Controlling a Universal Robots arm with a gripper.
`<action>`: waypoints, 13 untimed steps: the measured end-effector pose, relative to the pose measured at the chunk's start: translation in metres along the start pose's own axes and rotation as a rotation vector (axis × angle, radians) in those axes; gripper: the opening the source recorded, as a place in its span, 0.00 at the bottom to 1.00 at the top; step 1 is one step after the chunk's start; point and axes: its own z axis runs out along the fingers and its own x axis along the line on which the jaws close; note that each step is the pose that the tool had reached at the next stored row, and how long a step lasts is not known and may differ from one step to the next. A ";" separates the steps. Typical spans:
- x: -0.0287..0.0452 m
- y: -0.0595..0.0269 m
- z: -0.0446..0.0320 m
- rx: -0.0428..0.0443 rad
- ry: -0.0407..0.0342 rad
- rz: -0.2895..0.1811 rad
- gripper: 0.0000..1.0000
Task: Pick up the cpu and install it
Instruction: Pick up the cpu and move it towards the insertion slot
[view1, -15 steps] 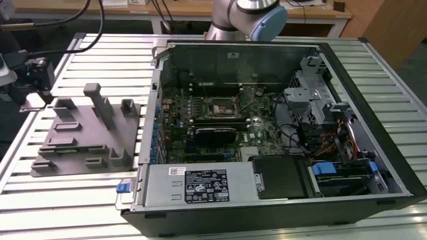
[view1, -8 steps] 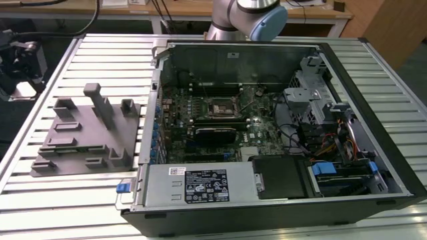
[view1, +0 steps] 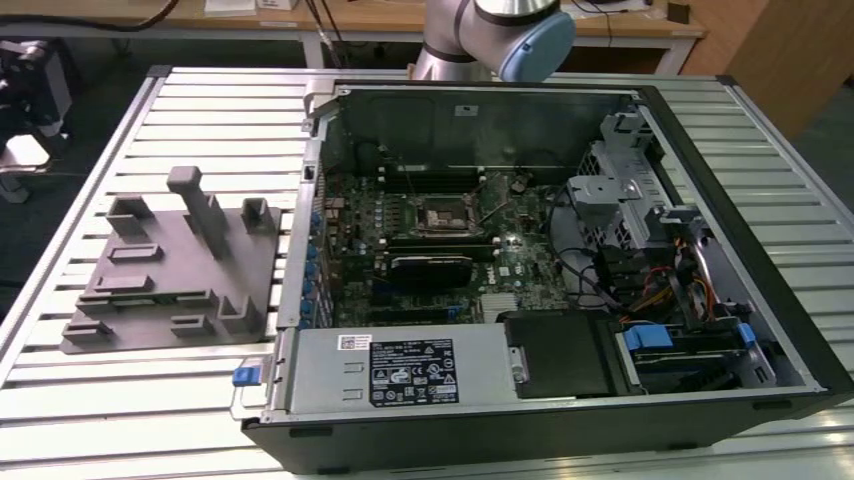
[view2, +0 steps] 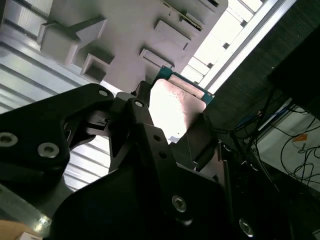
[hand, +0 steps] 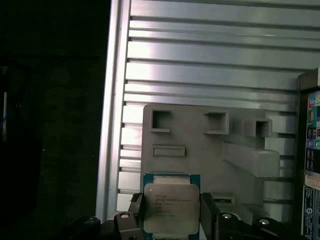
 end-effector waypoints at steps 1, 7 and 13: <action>0.0000 0.0001 -0.0036 0.0001 0.0001 0.000 0.54; -0.0097 -0.0002 -0.0072 -0.0003 0.0063 0.000 0.54; -0.0260 -0.0011 -0.0074 -0.0006 0.0131 0.000 0.54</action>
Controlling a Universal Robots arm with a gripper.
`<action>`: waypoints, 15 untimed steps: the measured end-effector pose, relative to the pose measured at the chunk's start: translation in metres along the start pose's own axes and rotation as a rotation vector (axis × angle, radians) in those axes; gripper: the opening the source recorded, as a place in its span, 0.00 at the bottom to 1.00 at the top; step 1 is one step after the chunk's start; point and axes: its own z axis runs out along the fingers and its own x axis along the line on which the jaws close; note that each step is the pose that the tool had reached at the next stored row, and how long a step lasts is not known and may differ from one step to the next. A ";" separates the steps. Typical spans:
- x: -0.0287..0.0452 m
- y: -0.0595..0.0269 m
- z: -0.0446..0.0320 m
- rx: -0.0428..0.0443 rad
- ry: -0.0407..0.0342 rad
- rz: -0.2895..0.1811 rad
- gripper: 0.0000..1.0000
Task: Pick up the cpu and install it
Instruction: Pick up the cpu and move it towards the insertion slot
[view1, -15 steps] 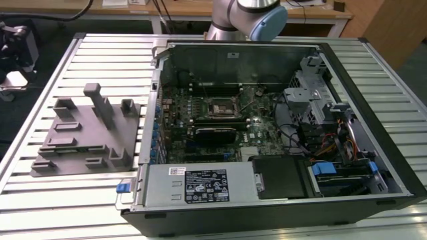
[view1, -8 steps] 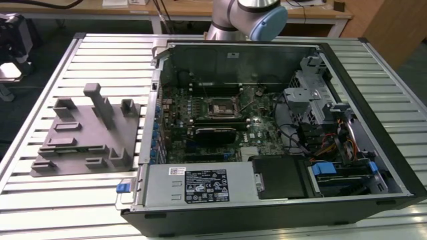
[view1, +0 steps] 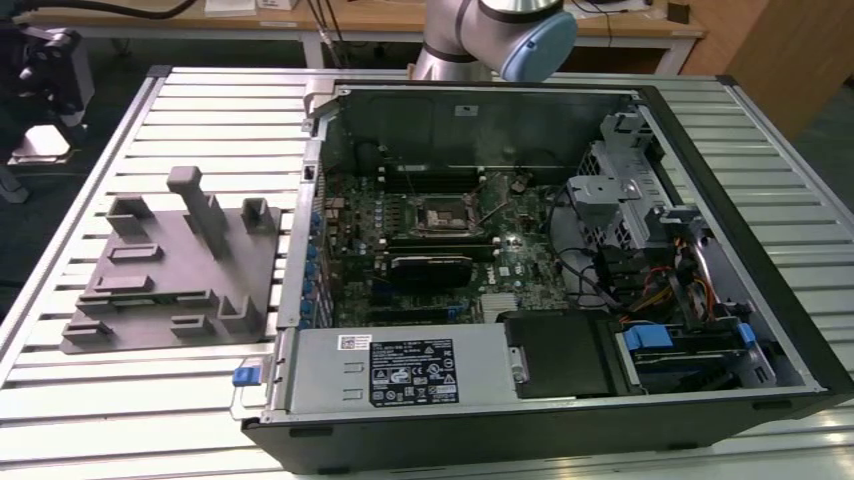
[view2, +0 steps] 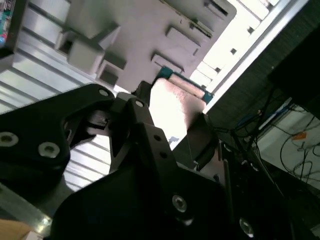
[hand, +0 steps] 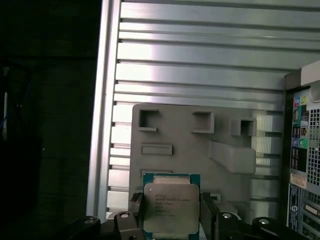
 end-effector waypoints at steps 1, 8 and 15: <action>-0.0005 -0.0001 0.0001 0.0000 0.0000 0.000 0.54; -0.0007 -0.0007 -0.0015 0.0001 -0.0004 0.000 0.54; -0.0015 -0.0006 -0.0056 0.0001 -0.0004 0.000 0.54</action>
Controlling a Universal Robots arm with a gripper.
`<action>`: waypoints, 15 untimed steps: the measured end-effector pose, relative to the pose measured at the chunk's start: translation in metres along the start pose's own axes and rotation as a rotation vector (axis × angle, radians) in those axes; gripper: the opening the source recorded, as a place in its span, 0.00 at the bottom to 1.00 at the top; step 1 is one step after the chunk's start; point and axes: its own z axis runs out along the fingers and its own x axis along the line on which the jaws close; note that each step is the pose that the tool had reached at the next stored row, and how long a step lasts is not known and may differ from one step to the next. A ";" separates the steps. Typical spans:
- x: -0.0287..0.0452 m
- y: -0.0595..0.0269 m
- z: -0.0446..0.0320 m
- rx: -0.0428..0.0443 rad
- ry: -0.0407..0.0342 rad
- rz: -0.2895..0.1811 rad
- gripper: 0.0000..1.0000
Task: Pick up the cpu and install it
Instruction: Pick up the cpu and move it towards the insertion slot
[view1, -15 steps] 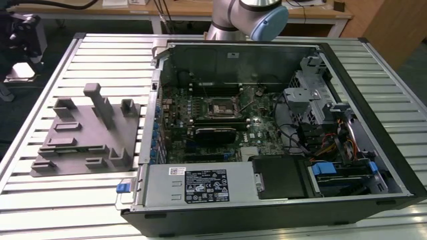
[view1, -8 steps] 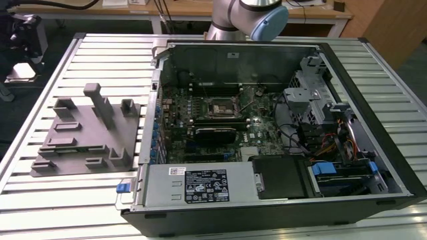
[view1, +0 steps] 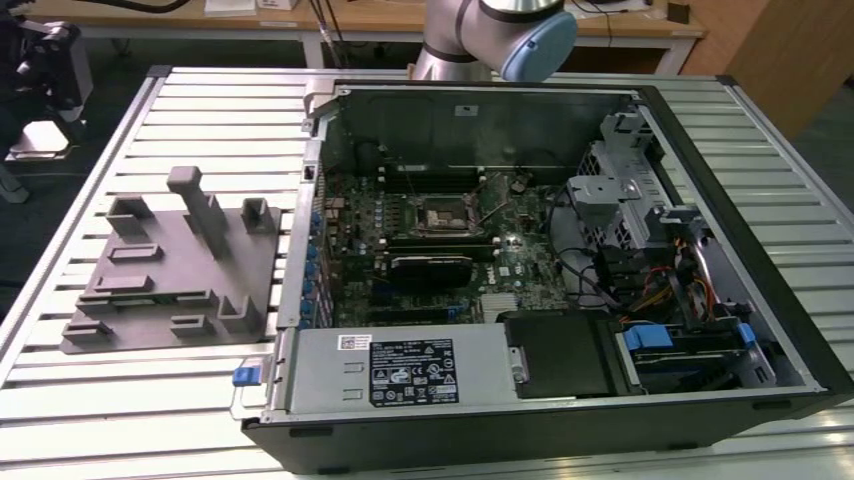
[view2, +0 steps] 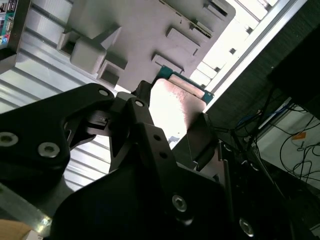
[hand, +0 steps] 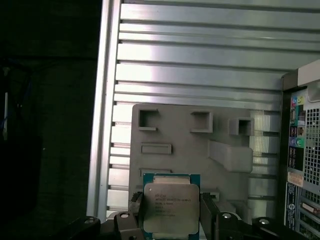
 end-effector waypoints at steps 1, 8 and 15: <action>-0.0014 -0.0001 0.0000 0.0000 0.0000 0.000 0.54; -0.0129 -0.0006 -0.0001 -0.0001 -0.0002 0.000 0.54; -0.0227 -0.0010 -0.0002 -0.0002 -0.0002 0.000 0.54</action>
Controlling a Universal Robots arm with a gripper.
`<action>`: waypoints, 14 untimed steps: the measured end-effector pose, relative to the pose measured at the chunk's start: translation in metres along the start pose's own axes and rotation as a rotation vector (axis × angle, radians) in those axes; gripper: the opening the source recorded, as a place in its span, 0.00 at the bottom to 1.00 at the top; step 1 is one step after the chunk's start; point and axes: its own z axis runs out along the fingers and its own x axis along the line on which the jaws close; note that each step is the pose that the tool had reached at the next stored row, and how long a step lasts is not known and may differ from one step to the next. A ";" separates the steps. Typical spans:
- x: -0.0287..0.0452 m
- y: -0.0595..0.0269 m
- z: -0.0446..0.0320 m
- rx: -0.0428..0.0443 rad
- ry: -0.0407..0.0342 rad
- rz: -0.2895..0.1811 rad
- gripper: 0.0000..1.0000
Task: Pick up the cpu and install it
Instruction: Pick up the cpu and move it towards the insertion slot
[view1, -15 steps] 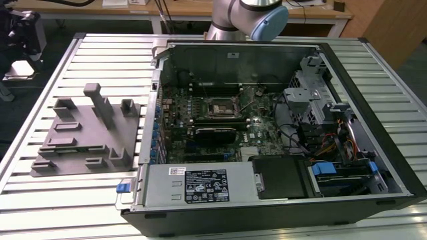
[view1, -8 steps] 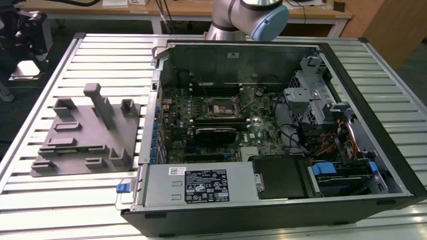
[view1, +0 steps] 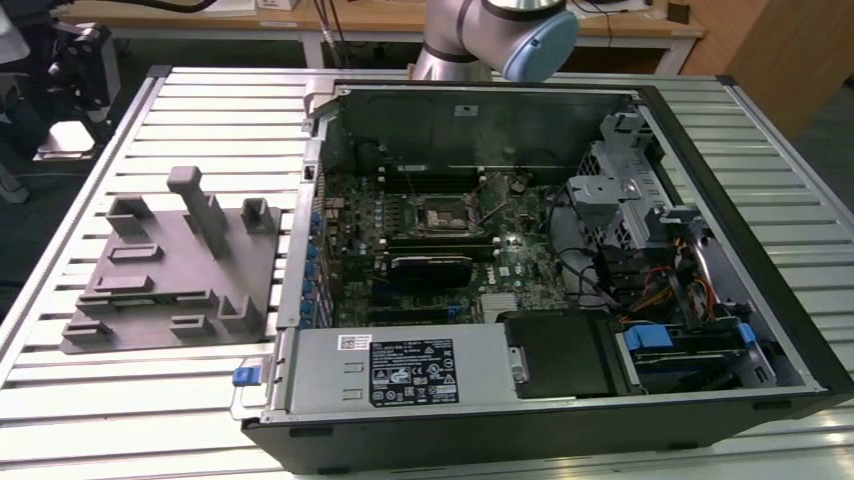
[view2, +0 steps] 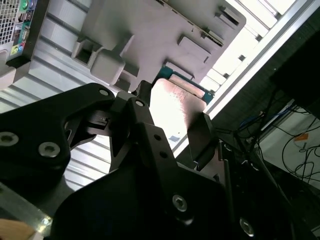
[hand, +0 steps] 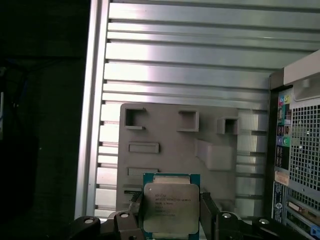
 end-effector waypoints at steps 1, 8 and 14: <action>-0.0016 -0.0001 -0.0001 0.0000 0.0000 0.000 0.54; -0.0065 -0.0003 -0.0001 0.0000 0.0000 0.000 0.54; -0.0087 -0.0004 -0.0001 0.0000 0.0000 0.000 0.54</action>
